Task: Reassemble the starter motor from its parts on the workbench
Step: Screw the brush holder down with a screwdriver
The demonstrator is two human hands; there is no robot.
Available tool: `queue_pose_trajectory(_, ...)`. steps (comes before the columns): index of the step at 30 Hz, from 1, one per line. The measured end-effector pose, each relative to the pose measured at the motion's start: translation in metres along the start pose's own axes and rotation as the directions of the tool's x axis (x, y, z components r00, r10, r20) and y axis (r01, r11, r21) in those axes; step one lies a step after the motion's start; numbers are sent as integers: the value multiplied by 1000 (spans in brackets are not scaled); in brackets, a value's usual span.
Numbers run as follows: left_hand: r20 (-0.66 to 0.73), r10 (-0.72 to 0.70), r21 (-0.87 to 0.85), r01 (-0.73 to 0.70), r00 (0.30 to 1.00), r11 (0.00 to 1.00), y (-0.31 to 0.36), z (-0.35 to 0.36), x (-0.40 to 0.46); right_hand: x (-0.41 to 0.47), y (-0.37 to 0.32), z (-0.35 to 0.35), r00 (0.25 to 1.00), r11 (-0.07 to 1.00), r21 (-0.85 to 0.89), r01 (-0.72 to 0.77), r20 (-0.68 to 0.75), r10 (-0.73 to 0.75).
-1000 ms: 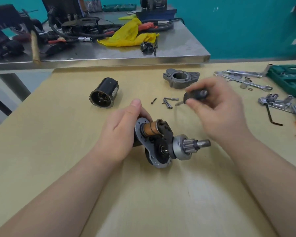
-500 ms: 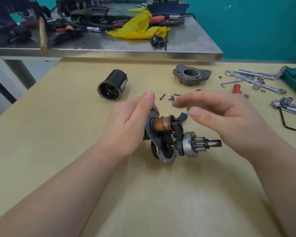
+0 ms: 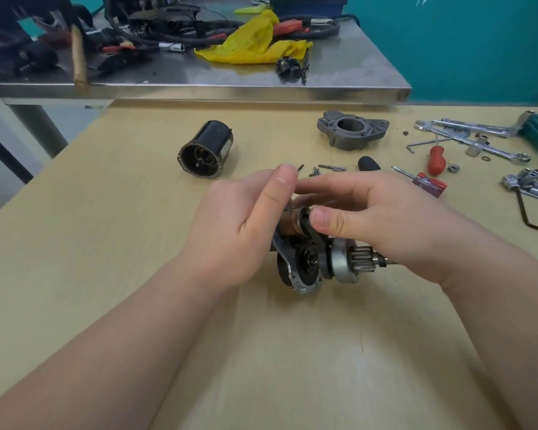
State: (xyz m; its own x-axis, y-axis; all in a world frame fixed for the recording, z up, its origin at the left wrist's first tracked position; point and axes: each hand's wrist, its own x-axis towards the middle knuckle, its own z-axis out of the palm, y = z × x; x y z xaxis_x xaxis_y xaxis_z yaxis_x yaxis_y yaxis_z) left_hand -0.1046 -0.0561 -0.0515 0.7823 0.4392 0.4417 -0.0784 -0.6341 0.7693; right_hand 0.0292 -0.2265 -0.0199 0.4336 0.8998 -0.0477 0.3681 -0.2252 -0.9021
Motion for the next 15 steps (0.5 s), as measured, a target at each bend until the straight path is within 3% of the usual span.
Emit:
queue_pose_trajectory(6, 10, 28, 13, -28, 1000, 1000, -5, 0, 0, 11, -12, 4, 994, 984, -177, -7, 105, 26)
queue_pose_trajectory(10, 35, -53, -78, 56, 998, 995, -7, -3, 4, 9, -6, -3, 992, 992, -125, -17, 125, 33)
queue_pose_trajectory(15, 62, -34, -50, 37, 998, 998, -2, 1, 3, 8, -3, -11, 983, 996, -83, -40, 176, 55)
